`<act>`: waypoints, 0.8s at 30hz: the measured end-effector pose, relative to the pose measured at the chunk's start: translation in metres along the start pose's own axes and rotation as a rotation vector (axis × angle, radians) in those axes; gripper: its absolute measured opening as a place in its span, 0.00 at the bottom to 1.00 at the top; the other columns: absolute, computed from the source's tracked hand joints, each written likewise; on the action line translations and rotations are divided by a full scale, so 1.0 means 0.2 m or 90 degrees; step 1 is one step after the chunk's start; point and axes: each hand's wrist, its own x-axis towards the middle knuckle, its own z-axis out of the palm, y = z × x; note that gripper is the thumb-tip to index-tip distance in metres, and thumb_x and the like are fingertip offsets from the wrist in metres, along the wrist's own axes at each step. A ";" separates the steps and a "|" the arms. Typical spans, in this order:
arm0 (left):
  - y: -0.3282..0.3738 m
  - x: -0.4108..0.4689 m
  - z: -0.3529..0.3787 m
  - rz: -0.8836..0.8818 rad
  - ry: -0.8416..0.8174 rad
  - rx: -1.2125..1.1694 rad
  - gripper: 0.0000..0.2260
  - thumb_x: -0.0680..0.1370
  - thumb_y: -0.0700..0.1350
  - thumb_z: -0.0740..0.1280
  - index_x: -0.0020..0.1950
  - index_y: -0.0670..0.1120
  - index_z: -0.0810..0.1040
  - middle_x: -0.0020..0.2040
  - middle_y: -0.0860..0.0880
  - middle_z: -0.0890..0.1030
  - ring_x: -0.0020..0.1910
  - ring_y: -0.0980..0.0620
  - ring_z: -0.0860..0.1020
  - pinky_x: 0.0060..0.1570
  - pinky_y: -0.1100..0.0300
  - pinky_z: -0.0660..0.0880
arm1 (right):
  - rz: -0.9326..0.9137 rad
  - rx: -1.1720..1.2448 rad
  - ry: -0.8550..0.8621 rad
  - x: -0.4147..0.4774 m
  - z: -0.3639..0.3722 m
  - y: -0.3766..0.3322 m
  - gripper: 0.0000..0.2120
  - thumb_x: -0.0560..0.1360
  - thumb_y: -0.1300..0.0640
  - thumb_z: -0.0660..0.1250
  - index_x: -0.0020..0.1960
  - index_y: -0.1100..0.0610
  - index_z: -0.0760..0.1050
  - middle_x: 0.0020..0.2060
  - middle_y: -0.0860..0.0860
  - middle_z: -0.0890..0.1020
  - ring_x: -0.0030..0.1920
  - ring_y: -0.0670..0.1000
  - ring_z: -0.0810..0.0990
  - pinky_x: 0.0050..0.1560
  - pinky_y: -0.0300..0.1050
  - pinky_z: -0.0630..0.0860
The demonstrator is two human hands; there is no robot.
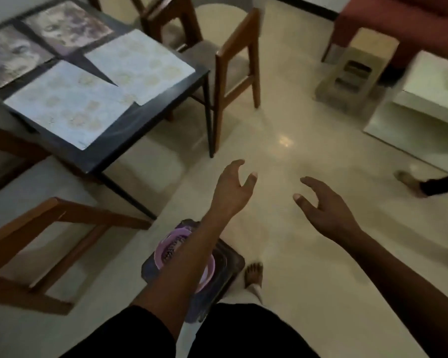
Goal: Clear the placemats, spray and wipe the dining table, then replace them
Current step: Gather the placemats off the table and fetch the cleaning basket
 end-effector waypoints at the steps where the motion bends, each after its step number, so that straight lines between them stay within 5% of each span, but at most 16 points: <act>1: 0.01 0.06 -0.03 -0.014 0.016 -0.009 0.26 0.84 0.57 0.65 0.79 0.48 0.69 0.78 0.48 0.72 0.77 0.49 0.70 0.71 0.61 0.63 | -0.023 -0.001 -0.012 0.11 -0.02 -0.02 0.27 0.83 0.42 0.65 0.78 0.51 0.69 0.78 0.48 0.71 0.70 0.52 0.75 0.64 0.42 0.68; 24: 0.17 0.92 -0.49 -0.338 0.518 -0.043 0.27 0.84 0.59 0.63 0.81 0.52 0.65 0.80 0.49 0.68 0.77 0.48 0.69 0.70 0.56 0.66 | -0.482 -0.052 -0.304 2.09 -0.16 -0.82 0.29 0.82 0.42 0.65 0.80 0.51 0.66 0.79 0.50 0.69 0.77 0.54 0.69 0.74 0.51 0.67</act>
